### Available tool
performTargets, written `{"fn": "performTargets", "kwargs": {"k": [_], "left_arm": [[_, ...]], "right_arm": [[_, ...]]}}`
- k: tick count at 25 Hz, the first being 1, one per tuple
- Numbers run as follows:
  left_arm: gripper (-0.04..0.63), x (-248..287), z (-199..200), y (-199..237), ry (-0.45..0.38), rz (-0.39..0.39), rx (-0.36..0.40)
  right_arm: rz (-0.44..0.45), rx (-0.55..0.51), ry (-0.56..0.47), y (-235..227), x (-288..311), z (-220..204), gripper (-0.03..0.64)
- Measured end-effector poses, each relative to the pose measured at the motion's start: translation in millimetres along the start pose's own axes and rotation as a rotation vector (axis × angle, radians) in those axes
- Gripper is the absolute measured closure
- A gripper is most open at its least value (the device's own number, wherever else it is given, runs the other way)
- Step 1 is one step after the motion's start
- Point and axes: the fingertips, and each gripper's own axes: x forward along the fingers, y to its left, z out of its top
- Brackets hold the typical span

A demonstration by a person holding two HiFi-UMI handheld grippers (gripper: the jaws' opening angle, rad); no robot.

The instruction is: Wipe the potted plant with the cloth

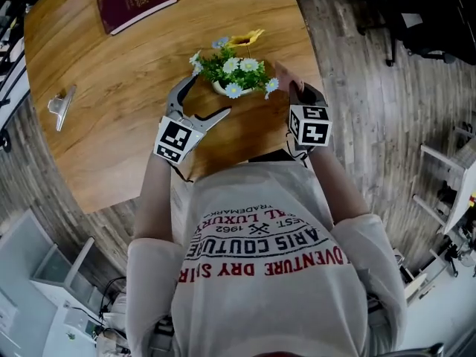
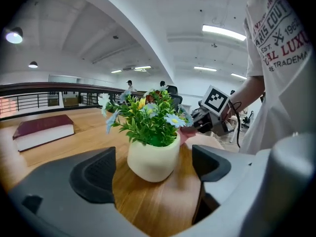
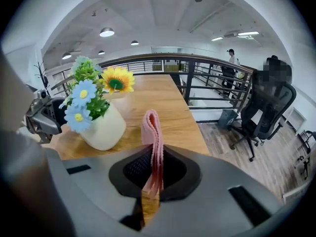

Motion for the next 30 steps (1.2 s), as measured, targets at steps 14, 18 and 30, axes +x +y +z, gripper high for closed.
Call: {"fn": "performTargets", "kwargs": {"k": [14,18,30], "left_arm": [[0.034,62,-5,3,0.055,-0.227,0.208],[0.035,72,-1,-4,0.067,-0.309,0.269],[0.040,86,-2,-5,0.105,-0.312,0.231]], "right_arm": [[0.076,-0.144,-0.033,8,31,26,0.580],[0.070,-0.117,-0.035,8,36,27,0.580],[0.056,-0.112,-0.028,12,38,20,0.580]]}}
